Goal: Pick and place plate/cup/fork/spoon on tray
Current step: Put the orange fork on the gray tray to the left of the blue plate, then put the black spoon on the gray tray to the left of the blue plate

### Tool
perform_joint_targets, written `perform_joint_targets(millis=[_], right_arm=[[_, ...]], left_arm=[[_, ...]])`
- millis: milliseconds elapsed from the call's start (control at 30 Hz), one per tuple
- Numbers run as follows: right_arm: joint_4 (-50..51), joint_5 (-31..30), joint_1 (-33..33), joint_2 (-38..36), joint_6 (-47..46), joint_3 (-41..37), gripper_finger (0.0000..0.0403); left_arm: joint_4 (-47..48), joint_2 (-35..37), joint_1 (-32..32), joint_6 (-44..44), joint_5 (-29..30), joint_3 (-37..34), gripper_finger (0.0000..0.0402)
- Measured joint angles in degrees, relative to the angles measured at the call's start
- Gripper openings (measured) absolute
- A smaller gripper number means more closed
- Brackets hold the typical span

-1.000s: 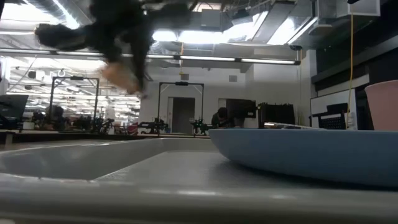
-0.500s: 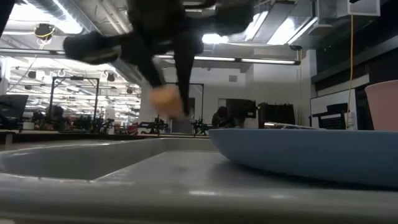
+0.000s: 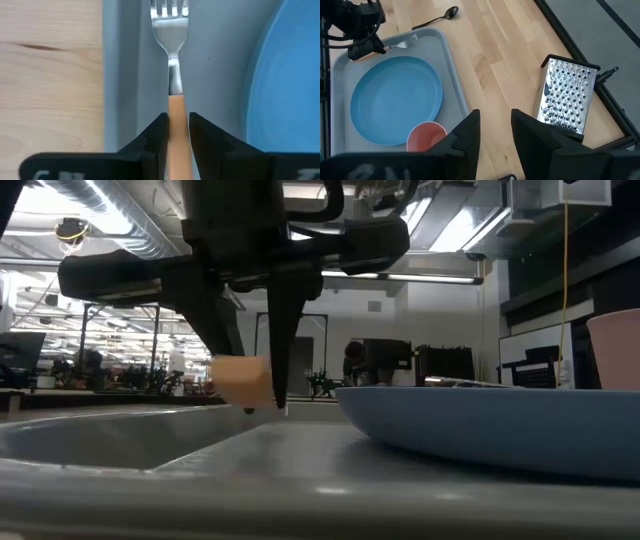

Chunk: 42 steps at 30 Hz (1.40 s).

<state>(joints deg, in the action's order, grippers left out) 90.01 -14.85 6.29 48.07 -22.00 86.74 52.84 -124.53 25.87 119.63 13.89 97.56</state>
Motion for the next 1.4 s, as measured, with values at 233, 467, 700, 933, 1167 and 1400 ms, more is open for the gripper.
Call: perform_joint_targets(millis=[233, 467, 700, 933, 1167, 1400], right_arm=[[0.0, 0.0, 0.0, 0.0, 0.0, 0.0, 0.0115], [0.0, 0.0, 0.0, 0.0, 0.0, 0.0, 0.0115], [0.0, 0.0, 0.0, 0.0, 0.0, 0.0, 0.0115], [0.0, 0.0, 0.0, 0.0, -0.2, 0.0, 0.0115], [0.0, 0.0, 0.0, 0.0, -0.3, 0.0, 0.0115], [0.0, 1.5, 0.0, 0.0, -0.2, 0.0, 0.0115]], left_arm=[[0.3, 0.0, -0.1, -0.1, 0.2, 0.0, 0.0076], [2.1, 1.3, -0.7, -3.9, 0.3, 0.0, 0.0077], [12.2, 6.2, -4.7, -9.9, 2.1, 0.0, 0.0078], [24.0, 6.8, -14.0, -17.7, -1.1, -0.1, 0.0078], [17.1, 6.3, -24.1, -31.4, -3.2, -3.8, 0.0079], [19.2, 6.4, -26.1, -37.5, -4.6, -4.4, 0.0079]])
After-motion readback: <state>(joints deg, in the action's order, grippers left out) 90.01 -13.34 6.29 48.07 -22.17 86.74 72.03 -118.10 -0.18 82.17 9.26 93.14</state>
